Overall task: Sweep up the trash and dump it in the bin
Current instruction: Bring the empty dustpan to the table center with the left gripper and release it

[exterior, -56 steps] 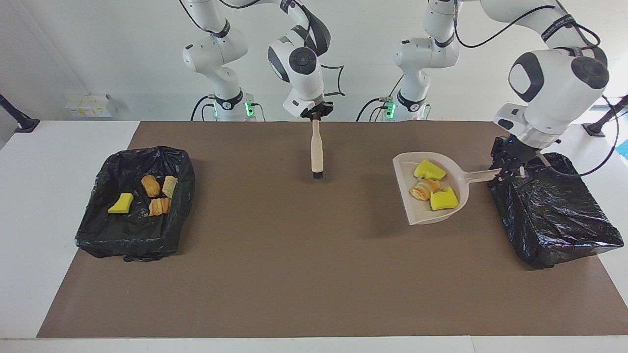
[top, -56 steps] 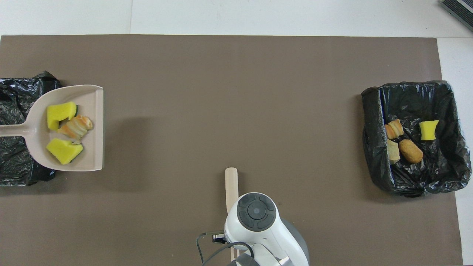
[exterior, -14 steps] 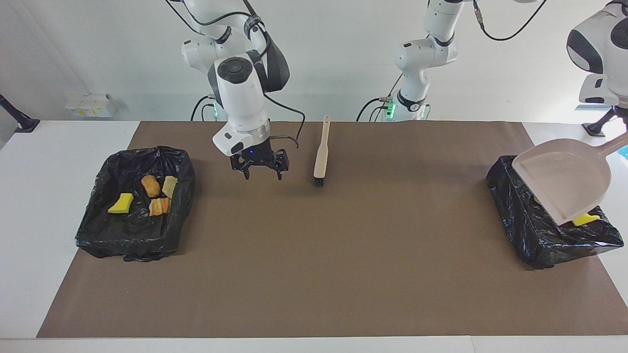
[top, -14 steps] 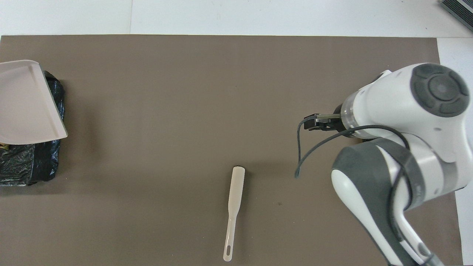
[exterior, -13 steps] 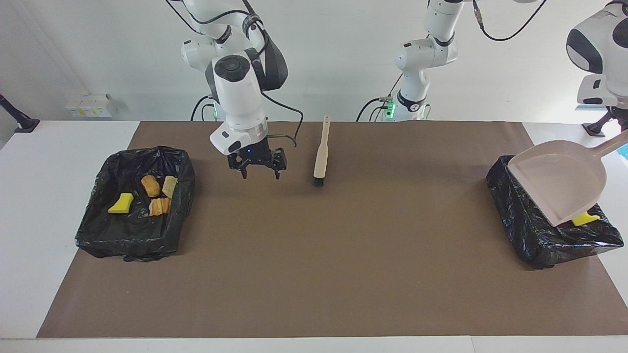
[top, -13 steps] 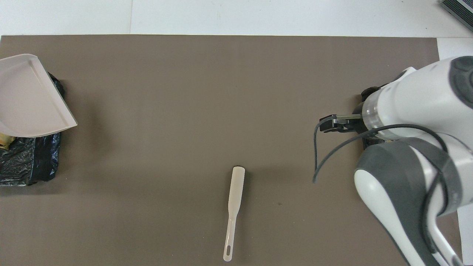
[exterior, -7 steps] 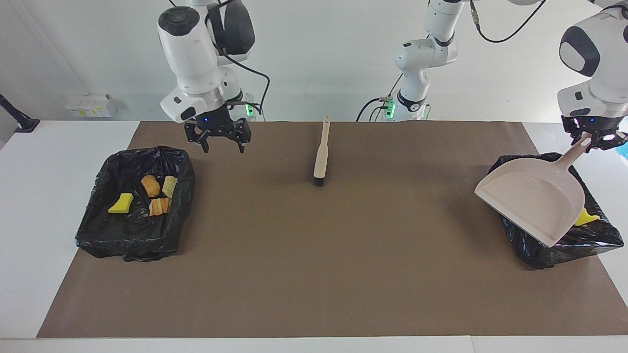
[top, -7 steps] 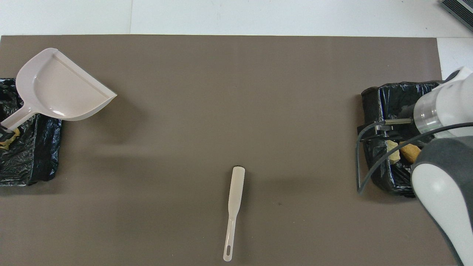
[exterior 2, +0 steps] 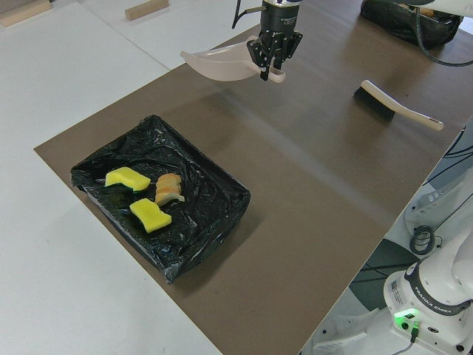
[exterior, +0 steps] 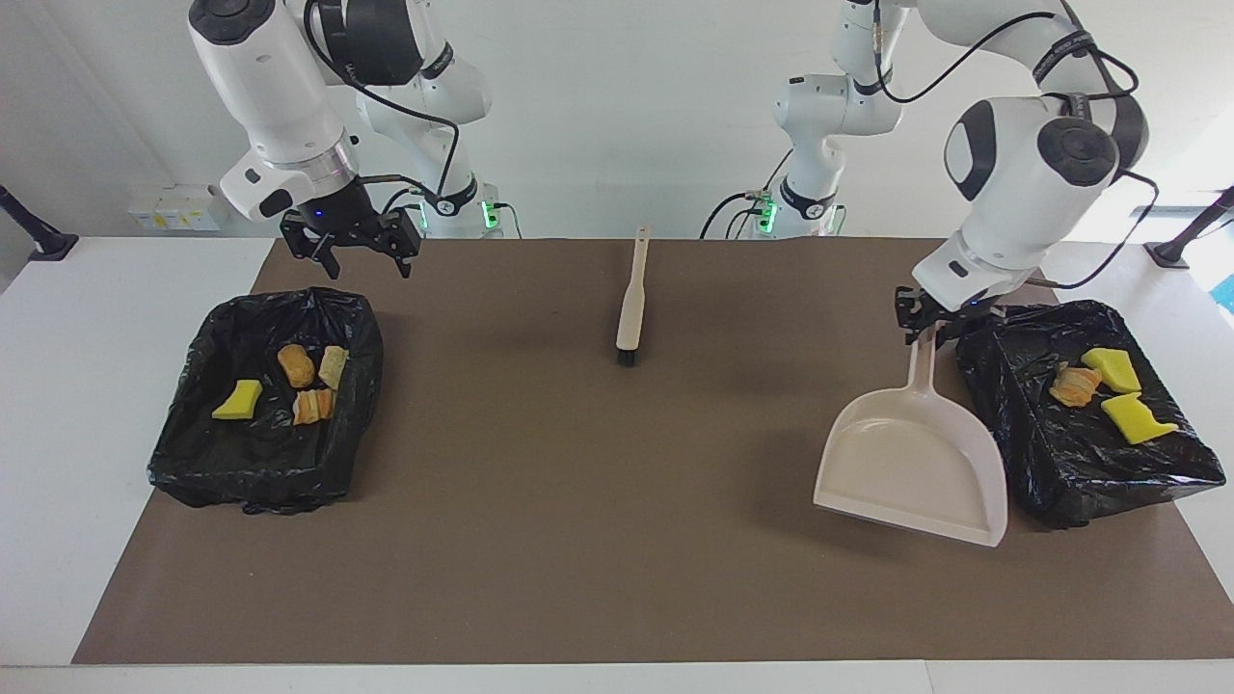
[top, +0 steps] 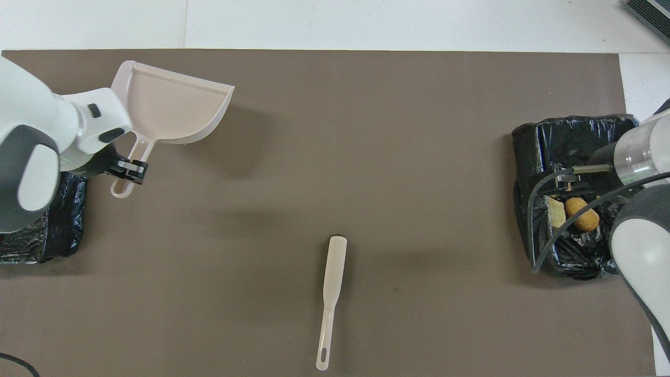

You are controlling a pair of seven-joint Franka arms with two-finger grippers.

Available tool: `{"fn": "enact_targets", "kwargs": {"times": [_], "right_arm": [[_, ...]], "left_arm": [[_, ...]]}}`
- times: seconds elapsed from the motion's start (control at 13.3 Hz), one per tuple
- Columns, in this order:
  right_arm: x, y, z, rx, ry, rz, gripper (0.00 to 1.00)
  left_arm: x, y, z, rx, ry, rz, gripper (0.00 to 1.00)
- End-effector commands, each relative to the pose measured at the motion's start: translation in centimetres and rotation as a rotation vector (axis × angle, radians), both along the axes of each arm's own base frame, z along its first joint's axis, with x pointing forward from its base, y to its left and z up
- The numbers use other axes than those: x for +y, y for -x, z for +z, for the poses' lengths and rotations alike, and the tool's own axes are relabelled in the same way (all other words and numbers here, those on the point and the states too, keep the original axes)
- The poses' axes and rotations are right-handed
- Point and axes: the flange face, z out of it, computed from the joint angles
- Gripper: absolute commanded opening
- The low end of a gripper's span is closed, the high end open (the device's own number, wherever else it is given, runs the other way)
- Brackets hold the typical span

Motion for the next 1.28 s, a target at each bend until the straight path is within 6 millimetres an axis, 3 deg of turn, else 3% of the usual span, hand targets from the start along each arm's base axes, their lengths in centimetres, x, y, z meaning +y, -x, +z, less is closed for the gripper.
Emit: {"fn": "enact_targets", "kwargs": {"times": [0.0,0.3,0.6,0.68,0.75,0.83,0.98,1.05,1.13,1.2], "right_arm": [[-0.9,-0.4,0.3,-0.003,-0.015,0.001,1.00],[-1.8,-0.5,0.2,-0.001,-0.015,-0.016,1.00],[-1.9,-0.4,0.3,0.000,-0.016,-0.016,1.00],[-1.9,-0.4,0.3,0.000,-0.016,-0.016,1.00],[-1.8,-0.4,0.3,0.000,-0.016,-0.014,1.00],[-1.6,-0.3,0.2,0.005,-0.017,-0.010,1.00],[-1.3,-0.3,0.2,0.005,-0.015,-0.003,1.00],[-1.3,-0.3,0.2,0.005,-0.015,-0.003,1.00],[-1.5,-0.3,0.3,0.003,-0.015,-0.010,1.00],[-1.7,-0.4,0.3,0.002,-0.016,-0.013,1.00]], "left_arm": [[-8.3,0.4,-2.8,-0.044,0.018,0.056,0.00],[-19.0,1.4,-6.4,-0.067,0.129,0.140,0.00],[-27.2,4.5,-9.6,-0.084,0.144,0.202,0.00],[-27.9,4.5,-9.5,-0.107,0.164,0.215,0.00],[-29.0,5.1,-10.7,-0.101,0.156,0.208,0.00],[-31.2,6.7,-11.7,-0.088,0.143,0.199,0.00],[-31.3,6.9,-11.8,-0.089,0.138,0.223,0.00],[-31.3,6.8,-11.8,-0.087,0.139,0.233,0.07],[-31.3,6.8,-11.7,-0.088,0.139,0.284,0.33],[-31.0,6.6,-11.1,-0.094,0.142,0.325,0.99]]}}
